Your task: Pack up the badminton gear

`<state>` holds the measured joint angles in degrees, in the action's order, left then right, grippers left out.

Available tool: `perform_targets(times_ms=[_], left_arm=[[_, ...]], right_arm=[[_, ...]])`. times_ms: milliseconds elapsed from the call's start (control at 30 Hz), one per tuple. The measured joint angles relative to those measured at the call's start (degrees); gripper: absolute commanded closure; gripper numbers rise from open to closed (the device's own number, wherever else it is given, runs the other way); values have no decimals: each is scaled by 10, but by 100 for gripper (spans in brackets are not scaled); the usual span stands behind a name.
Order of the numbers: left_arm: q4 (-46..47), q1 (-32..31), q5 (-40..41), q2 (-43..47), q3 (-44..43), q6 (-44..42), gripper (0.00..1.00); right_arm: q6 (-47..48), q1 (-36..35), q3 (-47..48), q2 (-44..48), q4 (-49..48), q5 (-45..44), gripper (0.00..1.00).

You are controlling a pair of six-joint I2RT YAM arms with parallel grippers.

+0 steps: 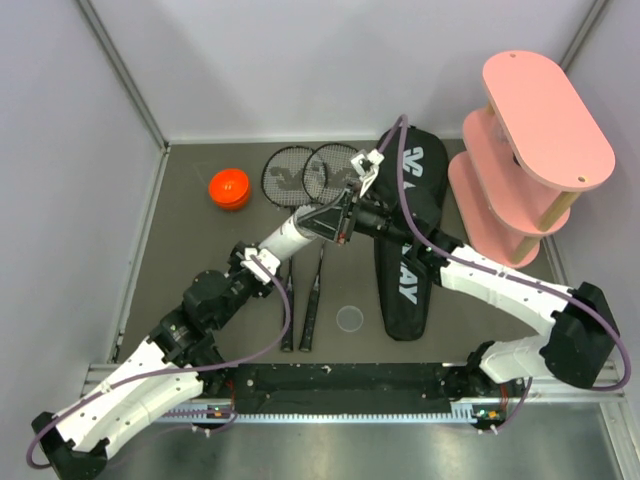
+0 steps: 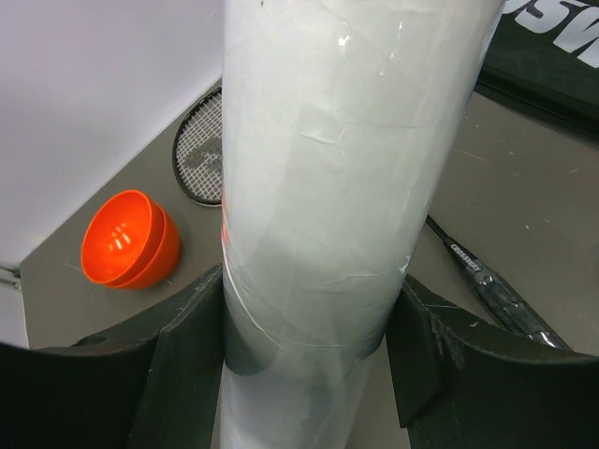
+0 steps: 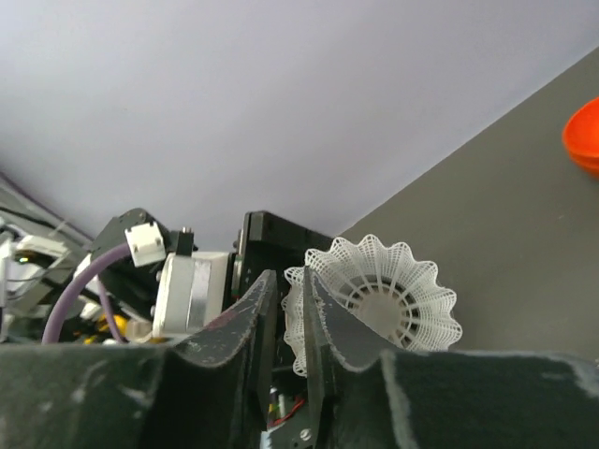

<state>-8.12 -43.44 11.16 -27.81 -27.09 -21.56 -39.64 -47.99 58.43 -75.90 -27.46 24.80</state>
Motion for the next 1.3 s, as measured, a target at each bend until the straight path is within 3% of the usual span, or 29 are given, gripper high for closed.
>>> perform_targets(times_ms=[167, 333, 467, 500, 567, 767, 967, 1167, 1300], left_arm=[[0, 0, 0, 3, 0, 2, 100], [0, 0, -2, 3, 0, 2, 100], [0, 0, -2, 3, 0, 2, 100], [0, 0, -2, 3, 0, 2, 100], [0, 0, -2, 3, 0, 2, 100], [0, 0, -5, 3, 0, 2, 100], [-1, 0, -7, 3, 0, 2, 100], [-12, 4, 9, 3, 0, 2, 100], [-11, 3, 6, 3, 0, 2, 100]], right_arm=[[-67, 38, -26, -3, -30, 75, 65], [-69, 68, -2, -3, 16, 139, 56], [-17, 81, 45, -3, 104, 158, 70], [7, 83, 64, -3, 142, 153, 86], [45, 84, 86, -3, 193, 144, 100], [118, 62, 134, -27, 295, 100, 100], [135, 5, 189, -108, 314, 76, 100], [137, 0, 213, -140, 323, 66, 100], [152, 4, 210, -126, 340, 53, 83]])
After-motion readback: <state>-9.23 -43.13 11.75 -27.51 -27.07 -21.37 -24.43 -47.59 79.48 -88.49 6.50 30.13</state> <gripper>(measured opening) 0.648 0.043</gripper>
